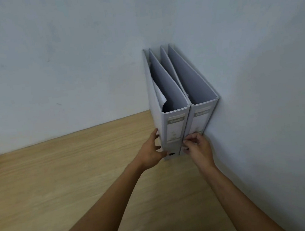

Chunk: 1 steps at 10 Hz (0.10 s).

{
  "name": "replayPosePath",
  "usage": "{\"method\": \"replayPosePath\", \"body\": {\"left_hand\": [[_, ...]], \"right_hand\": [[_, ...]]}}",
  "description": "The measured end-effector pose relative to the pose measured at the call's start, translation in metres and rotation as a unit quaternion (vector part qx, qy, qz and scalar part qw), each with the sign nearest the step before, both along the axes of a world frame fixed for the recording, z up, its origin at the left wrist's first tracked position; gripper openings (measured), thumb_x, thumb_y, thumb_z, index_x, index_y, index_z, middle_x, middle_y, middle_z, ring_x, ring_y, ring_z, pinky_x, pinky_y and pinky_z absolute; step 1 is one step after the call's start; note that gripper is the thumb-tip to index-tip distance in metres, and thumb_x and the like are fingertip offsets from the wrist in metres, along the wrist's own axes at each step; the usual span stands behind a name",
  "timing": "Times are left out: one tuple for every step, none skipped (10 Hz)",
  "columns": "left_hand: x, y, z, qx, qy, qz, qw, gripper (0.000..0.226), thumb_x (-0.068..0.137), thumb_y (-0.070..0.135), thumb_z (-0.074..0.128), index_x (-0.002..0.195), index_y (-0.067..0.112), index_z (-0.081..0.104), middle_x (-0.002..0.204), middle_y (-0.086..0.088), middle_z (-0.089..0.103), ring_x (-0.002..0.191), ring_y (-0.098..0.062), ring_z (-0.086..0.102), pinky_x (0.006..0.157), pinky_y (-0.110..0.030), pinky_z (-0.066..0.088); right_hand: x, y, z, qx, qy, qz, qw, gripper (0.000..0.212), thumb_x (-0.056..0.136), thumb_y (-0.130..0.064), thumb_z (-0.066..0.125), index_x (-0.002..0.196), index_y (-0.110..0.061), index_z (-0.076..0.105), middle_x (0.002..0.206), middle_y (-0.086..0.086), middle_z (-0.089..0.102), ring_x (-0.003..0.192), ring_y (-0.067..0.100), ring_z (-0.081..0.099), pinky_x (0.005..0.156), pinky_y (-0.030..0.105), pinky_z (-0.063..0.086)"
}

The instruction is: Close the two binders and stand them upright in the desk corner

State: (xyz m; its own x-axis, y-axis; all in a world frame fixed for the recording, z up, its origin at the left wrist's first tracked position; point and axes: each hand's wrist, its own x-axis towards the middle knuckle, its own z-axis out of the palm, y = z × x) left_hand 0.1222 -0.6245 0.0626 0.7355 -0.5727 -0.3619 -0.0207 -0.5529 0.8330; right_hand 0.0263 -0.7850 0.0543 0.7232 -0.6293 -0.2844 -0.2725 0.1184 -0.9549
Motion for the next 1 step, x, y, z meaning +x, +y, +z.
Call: {"method": "replayPosePath", "body": {"left_hand": [[-0.0057, 0.0115, 0.0103, 0.01, 0.007, 0.016, 1.0, 0.099, 0.089, 0.017, 0.076, 0.165, 0.025, 0.012, 0.166, -0.005, 0.034, 0.14, -0.03, 0.052, 0.097, -0.033, 0.052]], "right_hand": [[-0.0008, 0.0063, 0.0008, 0.011, 0.013, -0.015, 1.0, 0.02, 0.089, -0.002, 0.063, 0.081, -0.021, 0.063, 0.09, 0.001, 0.066, 0.087, 0.023, 0.067, 0.072, 0.037, 0.059]]}}
